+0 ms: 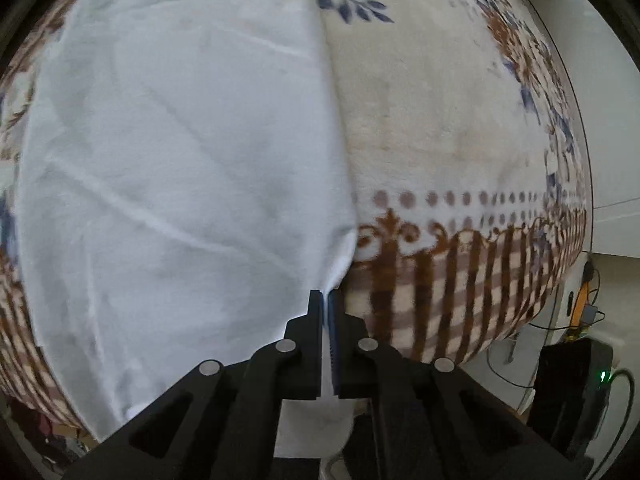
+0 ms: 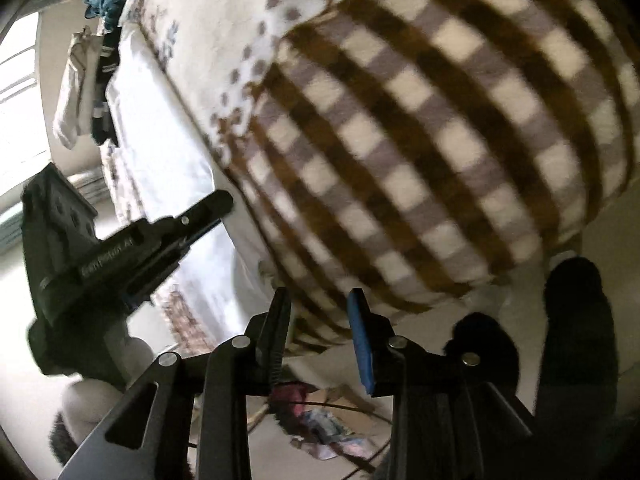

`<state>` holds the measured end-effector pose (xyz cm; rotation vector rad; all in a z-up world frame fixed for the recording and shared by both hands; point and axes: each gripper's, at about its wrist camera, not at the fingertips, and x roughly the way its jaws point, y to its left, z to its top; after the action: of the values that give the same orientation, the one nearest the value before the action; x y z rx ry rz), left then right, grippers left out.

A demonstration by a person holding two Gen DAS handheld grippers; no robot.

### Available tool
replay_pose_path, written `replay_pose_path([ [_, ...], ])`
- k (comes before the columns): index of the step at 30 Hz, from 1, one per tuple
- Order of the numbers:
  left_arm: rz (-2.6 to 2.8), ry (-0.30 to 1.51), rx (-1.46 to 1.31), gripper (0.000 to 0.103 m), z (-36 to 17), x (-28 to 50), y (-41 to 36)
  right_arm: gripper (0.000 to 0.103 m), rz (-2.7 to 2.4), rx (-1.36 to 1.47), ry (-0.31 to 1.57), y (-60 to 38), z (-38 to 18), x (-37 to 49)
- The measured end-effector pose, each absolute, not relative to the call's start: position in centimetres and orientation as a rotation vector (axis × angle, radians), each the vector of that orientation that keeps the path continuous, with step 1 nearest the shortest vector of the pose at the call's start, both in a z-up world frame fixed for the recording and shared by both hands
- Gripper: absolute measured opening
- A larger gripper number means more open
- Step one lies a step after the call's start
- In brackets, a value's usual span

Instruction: Fold small clothes

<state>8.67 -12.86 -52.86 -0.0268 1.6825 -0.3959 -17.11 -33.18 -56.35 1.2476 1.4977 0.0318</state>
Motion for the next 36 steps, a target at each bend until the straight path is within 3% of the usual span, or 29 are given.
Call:
replay_pose_path([
  [8,-0.369,1.655,-0.032,0.001,-52.1,8.0,-11.0,0.032,0.109,1.277,1.505,-30.4,-56.4,-15.3],
  [10,-0.37,1.654,-0.032,0.001,-52.2,8.4,-11.1,0.018,0.087,1.253,1.504,-29.8,-56.7,-15.4],
  [11,-0.365,1.648,-0.026,0.001,-52.1,8.3,-11.0,0.002,0.064,1.244,1.508,-29.7,-56.9,-15.6],
  [19,-0.351,1.639,-0.04,0.001,-51.7,8.7,-9.4,0.003,0.045,1.344,1.495,-30.6,-57.5,-17.2],
  [20,-0.349,1.636,-0.034,0.001,-51.6,8.6,-9.2,0.005,0.048,1.385,1.485,-30.8,-57.6,-17.2],
  [22,-0.344,1.632,-0.026,0.001,-51.6,8.7,-8.9,0.026,0.06,1.443,1.469,-31.0,-57.9,-16.8],
  [23,-0.341,1.632,-0.028,0.001,-51.5,8.7,-8.6,0.044,0.066,1.447,1.464,-30.9,-57.9,-16.4],
  [24,-0.339,1.632,-0.025,0.001,-51.5,8.8,-8.5,0.05,0.074,1.45,1.457,-30.8,-57.9,-16.1],
  [28,-0.337,1.627,-0.015,0.001,-51.4,9.0,-7.8,0.05,0.122,1.454,1.471,-29.2,-57.9,-15.1],
  [29,-0.341,1.628,-0.014,0.001,-51.4,9.0,-7.7,0.047,0.114,1.419,1.484,-29.0,-57.7,-14.9],
  [31,-0.339,1.627,-0.007,0.001,-51.4,9.0,-7.8,0.013,0.083,1.385,1.465,-28.8,-57.4,-15.0],
  [32,-0.34,1.627,-0.008,0.001,-51.4,9.0,-7.7,0.003,0.059,1.383,1.467,-28.7,-57.5,-15.3],
  [36,-0.343,1.625,-0.018,0.001,-51.5,9.0,-7.5,0.0,-0.057,1.42,1.43,-29.9,-57.3,-17.4],
])
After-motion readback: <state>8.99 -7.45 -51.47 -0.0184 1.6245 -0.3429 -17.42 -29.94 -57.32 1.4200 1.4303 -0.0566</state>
